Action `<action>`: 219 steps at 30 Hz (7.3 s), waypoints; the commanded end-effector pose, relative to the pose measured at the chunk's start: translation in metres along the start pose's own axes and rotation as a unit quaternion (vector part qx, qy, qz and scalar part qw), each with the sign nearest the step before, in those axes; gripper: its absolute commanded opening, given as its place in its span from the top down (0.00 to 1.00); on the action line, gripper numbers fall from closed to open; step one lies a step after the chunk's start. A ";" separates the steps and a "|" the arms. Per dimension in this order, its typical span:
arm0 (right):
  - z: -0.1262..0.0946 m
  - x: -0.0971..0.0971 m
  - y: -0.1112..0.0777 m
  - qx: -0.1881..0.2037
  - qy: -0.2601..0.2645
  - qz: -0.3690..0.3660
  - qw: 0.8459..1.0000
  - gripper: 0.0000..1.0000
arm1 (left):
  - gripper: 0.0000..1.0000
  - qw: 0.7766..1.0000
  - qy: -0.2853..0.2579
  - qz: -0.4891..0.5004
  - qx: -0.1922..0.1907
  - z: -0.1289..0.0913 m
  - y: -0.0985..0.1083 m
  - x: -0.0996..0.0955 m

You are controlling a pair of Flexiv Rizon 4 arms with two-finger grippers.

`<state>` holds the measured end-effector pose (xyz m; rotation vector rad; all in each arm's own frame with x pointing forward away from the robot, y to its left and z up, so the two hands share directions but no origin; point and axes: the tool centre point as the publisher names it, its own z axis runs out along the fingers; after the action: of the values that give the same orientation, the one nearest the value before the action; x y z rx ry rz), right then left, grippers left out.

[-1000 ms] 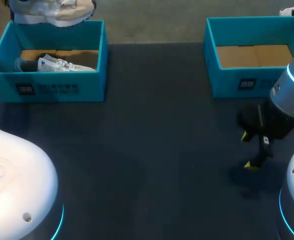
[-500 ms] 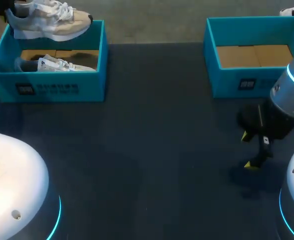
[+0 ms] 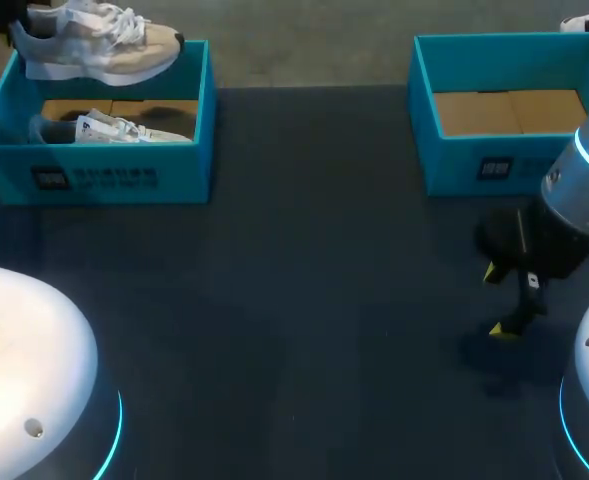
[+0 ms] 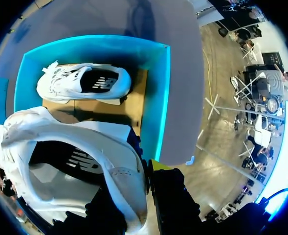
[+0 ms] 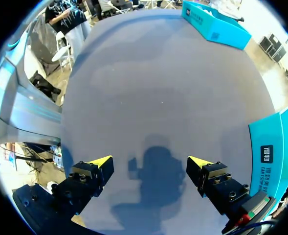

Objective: Take the shoe out of the shoebox, open the shoe tongue, remove and reinsert the insole, then place the shoe into the shoebox

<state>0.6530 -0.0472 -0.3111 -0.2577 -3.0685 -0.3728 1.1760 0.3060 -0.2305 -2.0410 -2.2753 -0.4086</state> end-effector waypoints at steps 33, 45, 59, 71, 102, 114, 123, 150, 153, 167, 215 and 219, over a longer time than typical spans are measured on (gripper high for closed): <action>0.000 0.001 -0.001 0.000 -0.001 0.000 1.000 0.00 | 1.00 0.999 0.016 0.014 0.044 0.050 -0.020 -0.005; 0.000 0.001 -0.001 0.000 -0.001 0.000 1.000 0.00 | 1.00 0.999 0.019 0.002 0.051 0.059 -0.017 -0.010; 0.000 0.001 -0.001 0.000 -0.001 0.000 1.000 0.00 | 1.00 0.999 0.023 -0.008 0.045 0.067 0.000 -0.017; 0.000 0.001 -0.001 0.000 -0.001 0.000 1.000 0.00 | 1.00 0.999 0.019 -0.018 0.038 0.076 0.005 -0.021; 0.000 0.001 -0.001 0.000 -0.001 0.000 1.000 0.00 | 1.00 0.999 0.030 -0.006 0.027 0.109 -0.002 -0.038; 0.000 0.001 -0.001 0.000 -0.001 0.000 1.000 0.00 | 1.00 0.999 0.032 -0.007 0.036 0.119 0.000 -0.036; 0.000 0.001 -0.001 0.000 -0.001 0.000 1.000 0.00 | 1.00 0.999 0.027 -0.010 0.046 0.128 0.002 -0.036; 0.000 0.001 -0.001 0.000 -0.001 0.000 1.000 0.00 | 1.00 0.998 0.025 0.015 0.056 0.138 -0.003 -0.043; 0.000 0.001 -0.001 0.000 -0.001 0.000 1.000 0.00 | 1.00 0.998 0.023 0.015 0.057 0.138 -0.004 -0.043; 0.000 0.001 -0.001 0.000 -0.001 0.000 1.000 0.00 | 0.48 0.998 -0.007 0.009 0.059 0.132 -0.006 -0.039; 0.000 0.001 -0.001 0.000 -0.001 0.000 1.000 0.00 | 0.00 0.995 -0.063 0.034 0.071 0.003 -0.095 -0.014; 0.000 0.001 -0.001 0.000 -0.001 0.000 1.000 0.00 | 0.00 0.995 -0.067 0.037 0.068 0.002 -0.112 -0.009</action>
<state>0.6530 -0.0472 -0.3111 -0.2578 -3.0685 -0.3729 1.0967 0.2864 -0.2537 -2.1005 -2.1938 -0.0427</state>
